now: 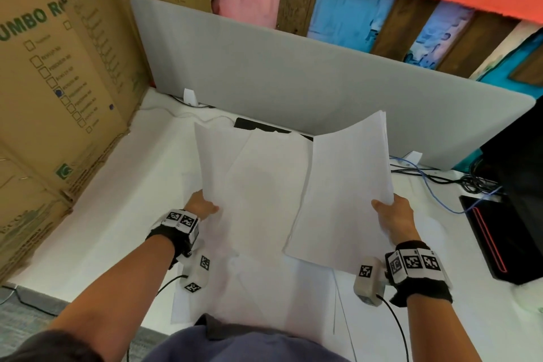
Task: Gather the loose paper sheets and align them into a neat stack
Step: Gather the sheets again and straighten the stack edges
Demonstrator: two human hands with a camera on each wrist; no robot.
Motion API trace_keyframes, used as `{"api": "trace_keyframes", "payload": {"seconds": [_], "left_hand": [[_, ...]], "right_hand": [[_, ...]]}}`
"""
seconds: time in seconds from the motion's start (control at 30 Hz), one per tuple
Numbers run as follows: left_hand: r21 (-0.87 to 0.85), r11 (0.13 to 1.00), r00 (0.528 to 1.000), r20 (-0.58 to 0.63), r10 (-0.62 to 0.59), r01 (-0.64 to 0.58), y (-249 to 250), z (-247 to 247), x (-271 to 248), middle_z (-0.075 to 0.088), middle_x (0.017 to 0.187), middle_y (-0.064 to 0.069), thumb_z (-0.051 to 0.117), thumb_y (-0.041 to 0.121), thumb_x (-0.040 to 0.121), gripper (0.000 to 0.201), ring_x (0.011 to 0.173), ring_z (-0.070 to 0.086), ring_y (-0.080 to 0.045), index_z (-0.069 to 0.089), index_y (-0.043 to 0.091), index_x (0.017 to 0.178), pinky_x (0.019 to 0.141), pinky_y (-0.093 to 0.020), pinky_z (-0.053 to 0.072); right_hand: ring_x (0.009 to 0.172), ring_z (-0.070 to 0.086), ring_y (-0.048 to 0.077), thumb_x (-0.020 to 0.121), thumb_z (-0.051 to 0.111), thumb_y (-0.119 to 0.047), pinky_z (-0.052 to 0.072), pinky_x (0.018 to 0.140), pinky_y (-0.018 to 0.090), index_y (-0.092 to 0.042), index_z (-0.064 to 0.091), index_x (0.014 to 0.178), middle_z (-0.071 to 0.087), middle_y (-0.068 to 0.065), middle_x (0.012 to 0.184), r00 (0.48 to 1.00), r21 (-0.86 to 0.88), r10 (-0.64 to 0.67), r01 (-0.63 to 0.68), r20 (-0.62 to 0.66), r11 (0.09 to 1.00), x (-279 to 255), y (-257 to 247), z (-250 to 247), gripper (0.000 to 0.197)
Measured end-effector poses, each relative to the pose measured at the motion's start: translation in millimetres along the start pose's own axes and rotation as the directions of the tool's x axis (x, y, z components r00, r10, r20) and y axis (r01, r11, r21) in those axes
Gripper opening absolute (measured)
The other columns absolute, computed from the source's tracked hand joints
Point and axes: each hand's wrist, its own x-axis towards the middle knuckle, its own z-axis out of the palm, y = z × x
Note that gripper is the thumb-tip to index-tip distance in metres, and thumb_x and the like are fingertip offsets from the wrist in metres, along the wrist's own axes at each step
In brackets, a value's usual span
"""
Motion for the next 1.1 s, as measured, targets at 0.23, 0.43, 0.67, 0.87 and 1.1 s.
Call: {"api": "trace_keyframes", "payload": {"seconds": [0.23,0.43,0.67,0.87,1.1], "left_hand": [[0.057,0.953,0.945,-0.125,0.303,-0.298,67.6,-43.9,-27.3,0.062,0.111,-0.019,0.055,-0.006,0.082,0.029,0.102,0.059,-0.034,0.059,-0.006,0.111,0.081,-0.033,0.047],[0.081,0.896,0.867,-0.224,0.444,-0.438,124.3,-90.6,-59.1,0.059,0.096,-0.009,0.057,-0.004,0.084,0.024,0.089,0.057,-0.025,0.060,0.000,0.107,0.078,-0.032,0.044],[-0.042,0.911,0.876,-0.297,0.380,-0.410,129.0,-115.8,-68.2,0.060,0.106,-0.016,0.058,-0.009,0.083,0.031,0.094,0.056,-0.025,0.057,-0.009,0.114,0.071,-0.025,0.051],[-0.155,0.871,0.821,-0.441,0.361,-0.467,139.4,-144.4,-74.9,0.056,0.104,-0.008,0.059,-0.004,0.085,0.034,0.094,0.054,-0.020,0.055,-0.006,0.119,0.070,-0.029,0.045],[-0.330,0.803,0.819,-0.485,0.307,-0.497,134.4,-145.7,-69.5,0.059,0.107,-0.006,0.063,0.003,0.085,0.034,0.096,0.058,-0.020,0.056,-0.001,0.118,0.084,-0.031,0.047]], "right_hand": [[0.111,0.053,0.041,0.091,0.055,-0.014,0.043,0.096,0.046,0.003,0.052,0.125,0.058,0.025,0.121,1.000,-0.017,0.009,-0.009,0.000,1.000,3.5,3.9,-4.2,0.038],[0.115,0.051,0.042,0.092,0.053,-0.013,0.040,0.097,0.043,0.005,0.051,0.125,0.055,0.025,0.125,1.000,-0.063,-0.026,0.026,0.006,0.998,3.1,3.5,-5.9,0.038],[0.116,0.050,0.042,0.092,0.052,-0.011,0.040,0.096,0.041,0.006,0.051,0.126,0.055,0.026,0.126,0.998,-0.067,-0.062,0.062,-0.001,0.996,-1.5,0.5,-13.0,0.038],[0.116,0.050,0.042,0.092,0.052,-0.011,0.039,0.096,0.041,0.007,0.051,0.125,0.054,0.026,0.126,0.999,-0.095,-0.054,0.053,-0.007,0.994,-1.9,-1.3,-16.8,0.038],[0.109,0.053,0.041,0.092,0.054,-0.013,0.042,0.088,0.041,0.005,0.052,0.123,0.057,0.026,0.120,0.999,-0.018,-0.018,0.018,-0.028,1.000,-1.2,-7.7,-22.7,0.036]]}}
